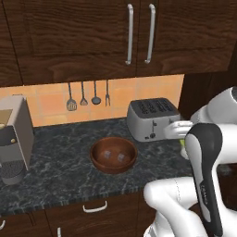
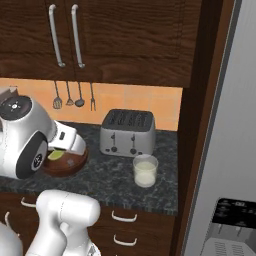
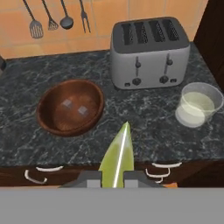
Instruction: Grab a lemon wedge from the fridge and one ice cube from the ice bowl, and put them in the glass of lemonade.
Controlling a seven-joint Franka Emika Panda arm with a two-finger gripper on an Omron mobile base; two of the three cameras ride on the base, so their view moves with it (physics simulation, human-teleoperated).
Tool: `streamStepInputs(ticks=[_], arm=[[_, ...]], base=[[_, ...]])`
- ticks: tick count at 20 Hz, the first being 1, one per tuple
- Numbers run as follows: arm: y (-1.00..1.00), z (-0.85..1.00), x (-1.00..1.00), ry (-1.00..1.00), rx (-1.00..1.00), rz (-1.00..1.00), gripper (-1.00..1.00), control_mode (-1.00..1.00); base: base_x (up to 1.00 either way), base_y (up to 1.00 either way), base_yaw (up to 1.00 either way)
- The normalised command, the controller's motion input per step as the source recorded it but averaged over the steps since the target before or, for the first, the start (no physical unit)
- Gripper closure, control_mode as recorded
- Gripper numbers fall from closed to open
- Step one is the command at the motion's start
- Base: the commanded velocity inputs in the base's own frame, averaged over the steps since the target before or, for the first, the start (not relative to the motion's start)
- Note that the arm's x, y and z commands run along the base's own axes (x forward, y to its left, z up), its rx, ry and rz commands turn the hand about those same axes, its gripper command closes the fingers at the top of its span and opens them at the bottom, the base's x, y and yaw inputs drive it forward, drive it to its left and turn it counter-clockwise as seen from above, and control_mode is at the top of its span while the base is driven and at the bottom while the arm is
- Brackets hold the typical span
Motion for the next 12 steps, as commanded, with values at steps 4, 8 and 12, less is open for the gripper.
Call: streamStepInputs(ticks=[4,8,12], arm=[[0.0,-0.02,0.39,0.01,-0.01,-0.02,1.0,-1.0],[-0.53,-0.03,0.58,0.1,-0.05,-0.17,1.0,-1.0],[-0.69,-0.24,0.97,0.08,-0.05,-0.19,1.0,-1.0]], base=[[0.0,0.0,0.0],[0.0,0.0,0.0],[0.0,0.0,0.0]])
